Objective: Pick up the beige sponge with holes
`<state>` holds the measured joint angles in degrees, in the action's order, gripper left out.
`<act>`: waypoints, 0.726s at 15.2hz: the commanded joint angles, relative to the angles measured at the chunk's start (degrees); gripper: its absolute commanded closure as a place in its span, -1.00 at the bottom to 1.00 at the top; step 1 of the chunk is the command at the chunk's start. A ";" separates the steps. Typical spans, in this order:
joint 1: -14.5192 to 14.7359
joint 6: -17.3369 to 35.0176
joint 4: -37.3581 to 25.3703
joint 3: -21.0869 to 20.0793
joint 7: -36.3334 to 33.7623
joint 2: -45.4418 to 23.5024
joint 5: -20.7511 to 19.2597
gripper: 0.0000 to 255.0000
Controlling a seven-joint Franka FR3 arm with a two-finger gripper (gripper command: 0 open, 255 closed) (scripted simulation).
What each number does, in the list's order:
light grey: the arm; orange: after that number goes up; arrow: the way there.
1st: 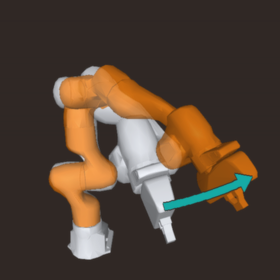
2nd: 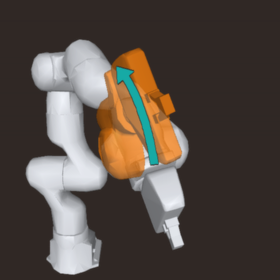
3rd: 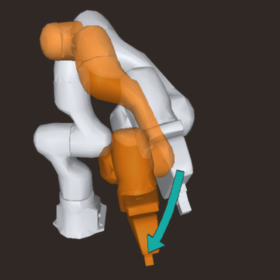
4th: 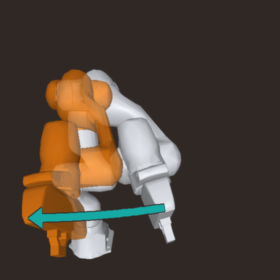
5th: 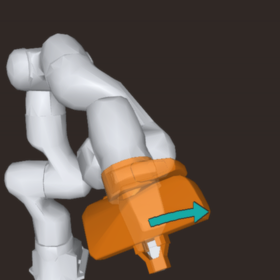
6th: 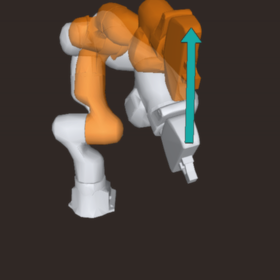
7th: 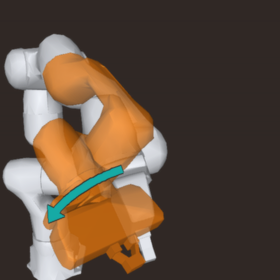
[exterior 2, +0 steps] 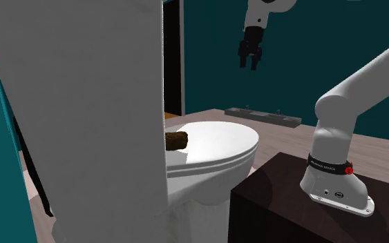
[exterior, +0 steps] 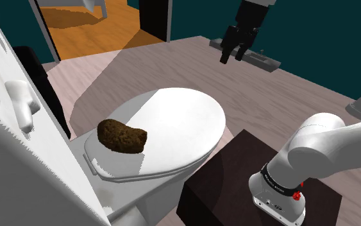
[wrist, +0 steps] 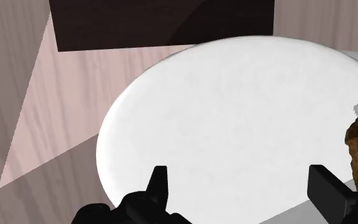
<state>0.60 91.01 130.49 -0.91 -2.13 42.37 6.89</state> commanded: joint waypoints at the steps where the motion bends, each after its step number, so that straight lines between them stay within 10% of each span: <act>1: 0.00 0.00 0.00 0.00 0.00 0.00 0.00 -1.00; 11: 4.57 13.92 1.03 -0.43 2.96 -15.44 10.30 -1.00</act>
<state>4.59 103.34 131.52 -1.16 0.50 28.70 15.93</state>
